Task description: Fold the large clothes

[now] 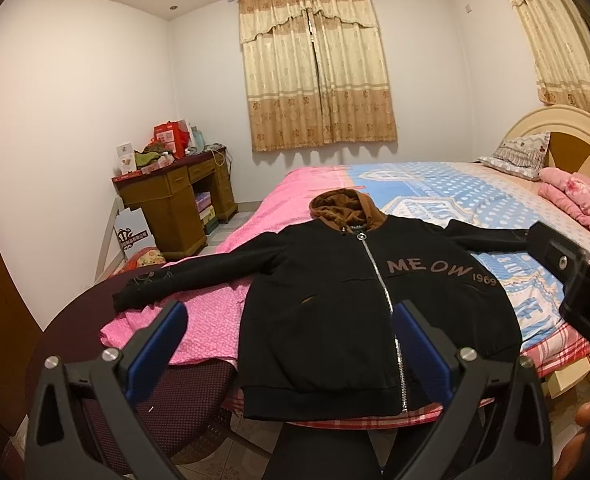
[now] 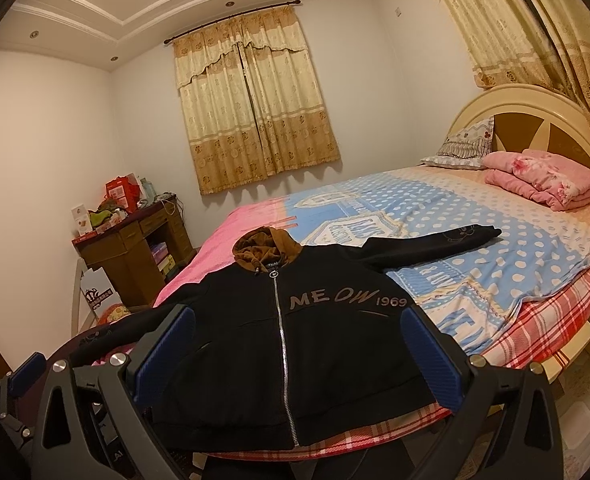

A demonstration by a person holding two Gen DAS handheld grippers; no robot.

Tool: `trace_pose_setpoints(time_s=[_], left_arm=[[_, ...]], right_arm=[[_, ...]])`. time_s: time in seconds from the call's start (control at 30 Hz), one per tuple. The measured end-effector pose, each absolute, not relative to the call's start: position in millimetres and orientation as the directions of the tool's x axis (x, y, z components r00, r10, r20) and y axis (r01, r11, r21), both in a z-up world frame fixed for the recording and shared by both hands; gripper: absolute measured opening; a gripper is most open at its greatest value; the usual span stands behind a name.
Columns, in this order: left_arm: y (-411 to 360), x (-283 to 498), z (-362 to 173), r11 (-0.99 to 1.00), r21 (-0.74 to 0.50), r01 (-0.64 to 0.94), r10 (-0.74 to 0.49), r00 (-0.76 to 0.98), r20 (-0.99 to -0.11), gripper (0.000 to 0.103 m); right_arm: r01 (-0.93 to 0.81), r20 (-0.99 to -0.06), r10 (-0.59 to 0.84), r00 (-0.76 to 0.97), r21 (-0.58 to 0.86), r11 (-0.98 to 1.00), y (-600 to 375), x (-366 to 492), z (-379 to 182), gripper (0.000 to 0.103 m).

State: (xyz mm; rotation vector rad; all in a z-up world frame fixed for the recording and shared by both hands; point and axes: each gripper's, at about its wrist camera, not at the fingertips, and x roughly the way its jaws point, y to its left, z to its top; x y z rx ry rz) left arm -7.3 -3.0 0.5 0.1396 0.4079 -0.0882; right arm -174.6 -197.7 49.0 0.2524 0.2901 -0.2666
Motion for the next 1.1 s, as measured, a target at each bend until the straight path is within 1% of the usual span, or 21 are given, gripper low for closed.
trace_pose_setpoints(time_s=[1.1], left_arm=[[-4.1, -9.2, -0.9, 0.987, 0.111, 0.114, -0.06, 0.911, -0.408, 0.103]], right_arm=[[0.292, -0.32, -0.217, 0.922, 0.209, 0.933, -197.8, -172.8, 47.2, 0.102]])
